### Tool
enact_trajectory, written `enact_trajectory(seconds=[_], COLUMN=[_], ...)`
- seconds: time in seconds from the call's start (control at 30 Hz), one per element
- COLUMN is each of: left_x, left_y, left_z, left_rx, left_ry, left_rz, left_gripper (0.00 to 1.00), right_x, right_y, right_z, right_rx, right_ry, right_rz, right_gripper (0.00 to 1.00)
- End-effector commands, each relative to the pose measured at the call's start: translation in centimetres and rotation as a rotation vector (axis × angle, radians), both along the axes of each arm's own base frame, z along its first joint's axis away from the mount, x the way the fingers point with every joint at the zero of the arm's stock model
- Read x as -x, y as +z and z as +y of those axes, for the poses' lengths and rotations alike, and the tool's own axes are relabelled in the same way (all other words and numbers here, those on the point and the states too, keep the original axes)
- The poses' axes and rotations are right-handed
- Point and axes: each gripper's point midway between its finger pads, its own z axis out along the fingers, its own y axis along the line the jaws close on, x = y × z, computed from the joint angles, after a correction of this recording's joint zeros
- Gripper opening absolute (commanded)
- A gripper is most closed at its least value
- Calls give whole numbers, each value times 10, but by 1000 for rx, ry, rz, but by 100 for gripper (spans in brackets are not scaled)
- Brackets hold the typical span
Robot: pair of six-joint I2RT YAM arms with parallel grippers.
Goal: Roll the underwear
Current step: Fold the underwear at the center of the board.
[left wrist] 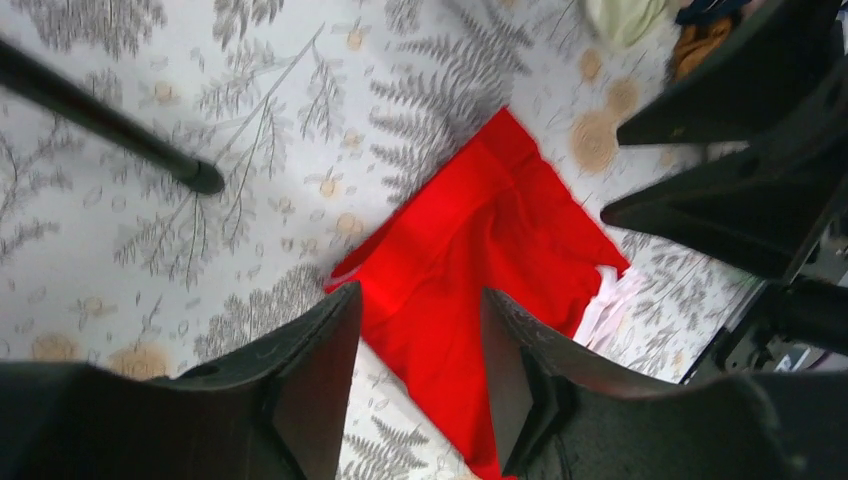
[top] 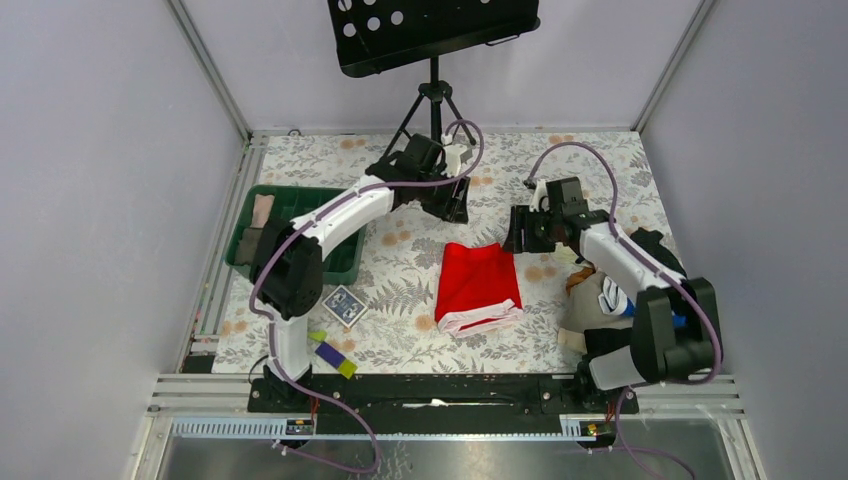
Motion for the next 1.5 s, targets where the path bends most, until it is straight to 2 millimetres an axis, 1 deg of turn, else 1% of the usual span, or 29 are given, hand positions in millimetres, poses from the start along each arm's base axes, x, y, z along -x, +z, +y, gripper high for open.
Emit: enact_trajectory(seconds=[0.0, 0.1, 0.17, 0.27, 0.37, 0.47, 0.6, 0.63, 0.67, 0.73, 0.77, 0.8, 0.9, 1.07, 1.17, 1.23, 1.3, 1.37, 1.43, 1.47], left_x=[6, 20, 26, 29, 27, 25, 25, 26, 26, 27, 27, 27, 28, 29, 32, 36, 45, 63, 85, 98], left_y=[17, 14, 14, 21, 27, 23, 20, 18, 16, 15, 15, 15, 13, 9, 6, 4, 5, 12, 17, 16], left_z=[19, 27, 33, 34, 30, 27, 26, 26, 27, 29, 30, 30, 31, 30, 28, 23, 11, -8, -30, -42], left_rx=[7, -13, -24, -9, 10, 3, 6, 5, 0, -6, -8, -11, -14, -13, -6, 10, 43, 97, 139, 146], left_ry=[43, 12, 12, 9, -2, -1, 12, 13, 14, 15, 16, 17, 16, 13, 1, -26, -93, -213, -350, -424], left_rz=[-101, -131, -119, -135, -175, -170, -143, -139, -137, -138, -140, -142, -140, -125, -112, -97, -81, -75, -106, -134], left_gripper=[50, 51, 51, 51, 51, 51, 51, 51, 51, 51, 51, 52, 52, 52, 52, 52, 49, 45, 42, 41], right_x=[-23, -34, -41, -45, -48, -50, -49, -48, -48, -47, -47, -46, -40, -34, -32, -31, -31, -31, -33, -32], right_y=[10, -1, -12, -23, -31, -40, -49, -50, -50, -44, -40, -35, -25, -24, -27, -33, -39, -44, -48, -50], right_z=[30, 36, 33, 35, 40, 41, 41, 42, 41, 42, 40, 39, 31, 5, -10, -17, -21, -24, -27, -29], right_rx=[-168, -193, -168, -169, -188, -187, -182, -182, -185, -192, -191, -194, -206, -195, -168, -149, -135, -116, -102, -96], right_ry=[-45, -69, -108, -127, -130, -139, -136, -135, -132, -128, -131, -133, -150, -212, -238, -249, -262, -274, -280, -287], right_rz=[63, 101, 128, 176, 209, 232, 250, 250, 250, 239, 232, 230, 239, 262, 272, 279, 291, 296, 299, 303], right_gripper=[63, 65, 65, 63, 60, 57, 45, 39, 31, 14, 10, 7, 5, 2, 2, 3, 3, 2, 3, 3])
